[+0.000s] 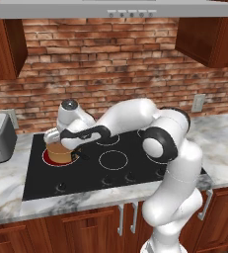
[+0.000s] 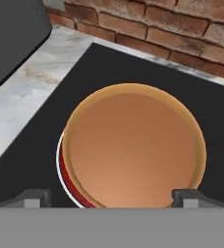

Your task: Pick up the sugar cube(s) and place them in the saucepan with hot chocolate.

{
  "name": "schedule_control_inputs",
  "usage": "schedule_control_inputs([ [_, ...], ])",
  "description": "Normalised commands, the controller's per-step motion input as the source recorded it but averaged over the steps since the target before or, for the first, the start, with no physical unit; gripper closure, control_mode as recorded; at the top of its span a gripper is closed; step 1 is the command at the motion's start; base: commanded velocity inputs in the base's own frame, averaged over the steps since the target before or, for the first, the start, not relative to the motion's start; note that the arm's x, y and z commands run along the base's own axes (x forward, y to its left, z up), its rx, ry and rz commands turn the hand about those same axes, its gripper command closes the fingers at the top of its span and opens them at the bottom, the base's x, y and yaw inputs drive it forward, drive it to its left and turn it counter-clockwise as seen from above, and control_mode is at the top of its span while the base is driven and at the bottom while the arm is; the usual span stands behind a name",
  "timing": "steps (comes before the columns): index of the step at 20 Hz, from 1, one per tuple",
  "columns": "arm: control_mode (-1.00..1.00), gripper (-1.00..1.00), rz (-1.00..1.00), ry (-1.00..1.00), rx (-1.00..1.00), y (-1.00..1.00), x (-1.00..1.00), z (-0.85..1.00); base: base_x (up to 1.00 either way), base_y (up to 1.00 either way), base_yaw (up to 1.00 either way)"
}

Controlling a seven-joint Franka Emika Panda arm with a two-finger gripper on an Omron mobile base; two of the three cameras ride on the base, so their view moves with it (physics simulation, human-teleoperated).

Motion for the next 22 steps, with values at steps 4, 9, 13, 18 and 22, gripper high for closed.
schedule_control_inputs([
  [4,-1.00,-1.00,0.00,-0.08,0.00,0.00,-0.29,0.03,0.00,0.00,0.00],
  [9,-1.00,-1.00,-0.02,-0.13,0.00,-0.04,-0.37,0.02,0.00,0.00,0.00],
  [13,-1.00,-1.00,-0.01,-0.11,0.01,-0.31,-0.25,0.06,0.00,0.00,0.00],
  [18,-1.00,-1.00,0.00,0.00,0.03,-0.64,0.00,0.27,0.00,0.00,0.00],
  [22,-1.00,-1.00,0.00,0.23,-0.05,-0.76,0.14,0.98,0.00,0.00,0.00],
])
